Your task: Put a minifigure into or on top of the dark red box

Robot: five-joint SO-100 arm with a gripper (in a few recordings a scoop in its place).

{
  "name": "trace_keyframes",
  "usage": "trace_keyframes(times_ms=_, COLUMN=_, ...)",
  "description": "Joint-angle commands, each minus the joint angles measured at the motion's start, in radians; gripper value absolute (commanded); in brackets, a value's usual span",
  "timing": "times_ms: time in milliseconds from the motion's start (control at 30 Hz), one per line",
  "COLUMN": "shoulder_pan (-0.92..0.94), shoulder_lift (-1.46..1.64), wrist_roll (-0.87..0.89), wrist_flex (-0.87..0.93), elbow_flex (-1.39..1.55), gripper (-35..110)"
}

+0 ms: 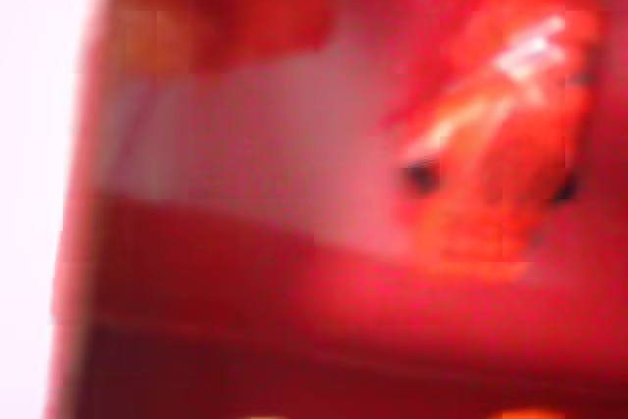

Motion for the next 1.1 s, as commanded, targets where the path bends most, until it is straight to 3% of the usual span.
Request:
trace_keyframes(times_ms=0, shoulder_pan=-0.057, shoulder_lift=0.249, wrist_roll=-0.002, wrist_flex=0.003, elbow_flex=0.166, gripper=8)
trace_keyframes(times_ms=200, shoulder_pan=-0.241, shoulder_lift=0.721, wrist_roll=0.026, wrist_flex=-0.061, elbow_flex=0.528, gripper=5)
trace_keyframes(times_ms=433, shoulder_pan=-0.577, shoulder_lift=1.206, wrist_roll=0.037, wrist_flex=-0.072, elbow_flex=0.822, gripper=0)
trace_keyframes(times_ms=667, shoulder_pan=-0.868, shoulder_lift=1.756, wrist_roll=-0.037, wrist_flex=-0.061, elbow_flex=1.114, gripper=0)
trace_keyframes(times_ms=933, shoulder_pan=-1.009, shoulder_lift=1.775, wrist_roll=-0.196, wrist_flex=0.032, elbow_flex=1.178, gripper=0)
trace_keyframes(times_ms=1067, shoulder_pan=-1.048, shoulder_lift=1.775, wrist_roll=-0.035, wrist_flex=-0.037, elbow_flex=1.296, gripper=0)
